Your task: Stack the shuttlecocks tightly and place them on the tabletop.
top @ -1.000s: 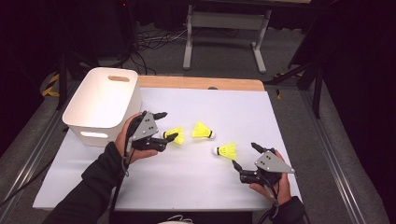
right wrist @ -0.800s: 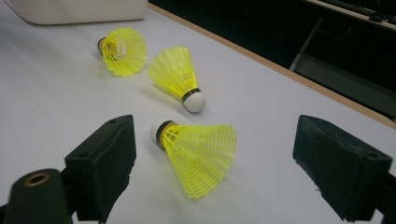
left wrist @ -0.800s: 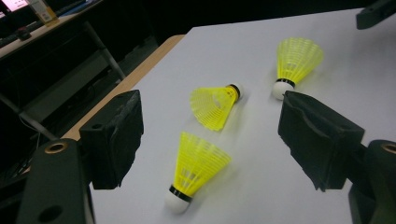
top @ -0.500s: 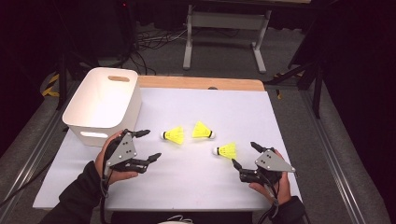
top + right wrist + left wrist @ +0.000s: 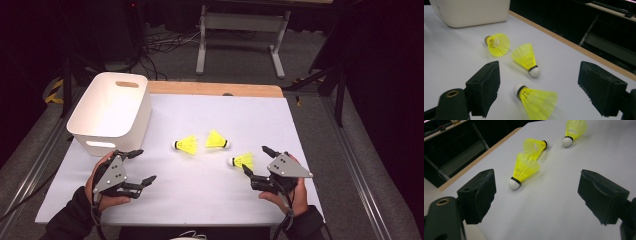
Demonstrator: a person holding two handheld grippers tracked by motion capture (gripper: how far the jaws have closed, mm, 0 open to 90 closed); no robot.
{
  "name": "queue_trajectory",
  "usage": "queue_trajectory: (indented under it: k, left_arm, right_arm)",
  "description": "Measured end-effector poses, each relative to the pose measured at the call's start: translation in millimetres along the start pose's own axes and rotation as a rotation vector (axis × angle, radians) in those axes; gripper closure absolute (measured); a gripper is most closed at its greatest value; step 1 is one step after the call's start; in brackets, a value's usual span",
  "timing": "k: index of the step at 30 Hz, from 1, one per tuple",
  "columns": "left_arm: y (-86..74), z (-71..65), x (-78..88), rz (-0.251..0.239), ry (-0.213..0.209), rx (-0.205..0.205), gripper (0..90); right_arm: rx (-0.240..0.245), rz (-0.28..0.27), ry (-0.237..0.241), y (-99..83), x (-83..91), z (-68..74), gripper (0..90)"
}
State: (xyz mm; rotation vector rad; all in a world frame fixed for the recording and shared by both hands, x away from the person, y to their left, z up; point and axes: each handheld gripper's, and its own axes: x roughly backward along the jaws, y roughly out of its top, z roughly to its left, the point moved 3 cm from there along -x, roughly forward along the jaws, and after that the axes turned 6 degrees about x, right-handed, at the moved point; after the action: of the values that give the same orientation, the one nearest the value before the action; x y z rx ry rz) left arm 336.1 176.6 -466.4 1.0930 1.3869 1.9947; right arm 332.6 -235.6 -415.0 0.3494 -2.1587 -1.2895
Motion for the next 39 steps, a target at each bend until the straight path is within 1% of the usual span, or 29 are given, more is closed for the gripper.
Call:
queue_trajectory:
  k: [1,2,3,4,6,8,9,11,12,13,14,16,18,19,20,22,23,24,26,27,28,29,30,31,32,33,35,37,39]
  left_arm:
    - [-5.1,0.1,2.6,0.008,0.004,0.007,14.8]
    - [-11.0,-0.1,5.7,0.014,0.010,0.010,12.9]
    - [-13.9,-0.4,7.6,0.014,0.010,0.019,11.9]
    - [-17.7,-0.4,9.6,0.012,0.010,0.032,11.5]
    - [-24.8,-0.3,13.9,0.027,0.018,0.036,9.5]
    - [-30.6,1.0,18.5,0.031,0.031,0.047,8.9]
    - [-33.0,1.8,20.9,0.032,0.030,0.056,8.0]
    - [-37.0,1.9,24.7,0.035,0.041,0.070,8.0]
    - [-38.3,2.2,26.9,0.038,0.045,0.063,8.0]
    - [-39.4,2.4,29.8,0.029,0.049,0.079,7.9]
    - [-40.1,3.2,32.0,0.026,0.047,0.082,7.9]
    - [-42.1,4.0,35.9,0.018,0.048,0.090,7.8]
    - [-43.7,6.0,38.5,0.017,0.053,0.091,7.7]
    - [-43.8,6.7,39.3,0.014,0.054,0.099,7.6]
    - [-43.6,7.8,39.9,0.007,0.051,0.105,7.7]
    - [-43.6,8.9,40.4,0.002,0.055,0.109,7.7]
    - [-44.2,9.4,40.0,0.001,0.048,0.118,7.7]
    - [-44.6,9.9,39.8,0.003,0.046,0.120,7.7]
    - [-45.3,10.6,38.8,0.007,0.041,0.126,7.7]
    - [-45.6,10.7,38.4,0.008,0.039,0.129,7.7]
    - [-45.7,10.8,38.2,0.008,0.037,0.128,7.7]
    - [-45.7,10.7,38.0,0.008,0.035,0.127,7.7]
    - [-45.7,10.8,37.8,0.010,0.036,0.126,7.8]
    - [-45.9,10.9,37.7,0.011,0.036,0.127,7.8]
    - [-46.3,11.2,37.3,0.009,0.032,0.135,7.8]
    - [-46.6,11.4,37.0,0.009,0.030,0.140,8.0]
    - [-47.1,11.8,36.4,0.015,0.029,0.142,8.2]
    - [-47.2,11.7,35.6,0.018,0.028,0.141,8.4]
    - [-47.4,10.4,34.6,0.022,0.024,0.141,8.6]
  right_arm:
    - [-0.004,0.000,0.004,6.9,-2.5,1.9,20.8]
    - [-0.001,0.001,0.007,16.0,-6.8,4.4,21.9]
    - [0.006,0.009,0.009,27.0,-14.0,7.8,22.7]
    - [0.012,0.019,0.014,32.3,-18.5,9.7,22.8]
    - [0.025,0.060,0.034,45.8,-33.8,13.7,23.0]
    - [0.036,0.082,0.046,56.8,-48.4,15.6,24.0]
    - [0.041,0.122,0.047,63.2,-61.1,15.1,24.0]
    - [0.017,0.148,0.071,70.9,-78.4,12.8,24.7]
    - [0.000,0.181,0.085,74.0,-89.4,11.1,24.6]
    - [0.000,0.213,0.084,76.6,-100.5,9.3,24.7]
    - [0.003,0.238,0.078,79.5,-113.4,7.1,25.0]
    - [-0.015,0.310,0.102,80.5,-134.2,4.2,24.7]
    - [-0.003,0.364,0.085,79.4,-152.7,3.2,26.1]
    - [-0.011,0.400,0.105,77.1,-163.1,2.9,26.2]
    - [-0.011,0.425,0.108,75.1,-168.9,2.4,26.7]
    - [-0.004,0.462,0.095,70.2,-181.4,1.9,28.8]
    - [-0.003,0.501,0.102,65.2,-188.9,1.5,30.4]
    - [-0.003,0.525,0.103,60.5,-195.2,-0.1,31.9]
    - [-0.010,0.549,0.097,56.2,-200.3,-1.5,35.1]
    - [-0.017,0.569,0.112,53.1,-203.3,-2.3,37.5]
    - [-0.026,0.577,0.114,51.5,-205.0,-3.3,40.2]
    - [-0.027,0.584,0.111,50.5,-206.1,-4.0,46.2]
    - [-0.024,0.593,0.122,49.9,-207.0,-3.9,48.2]
    - [-0.020,0.599,0.120,49.6,-207.6,-4.0,50.7]
    - [-0.016,0.606,0.120,49.6,-207.8,-3.9,55.0]
    - [-0.005,0.617,0.134,50.2,-208.0,-3.1,59.6]
    - [0.005,0.627,0.134,51.3,-208.5,-3.1,65.1]
    - [0.030,0.636,0.128,53.5,-209.1,-3.0,70.7]
    - [0.054,0.637,0.130,56.1,-209.4,-2.3,79.5]
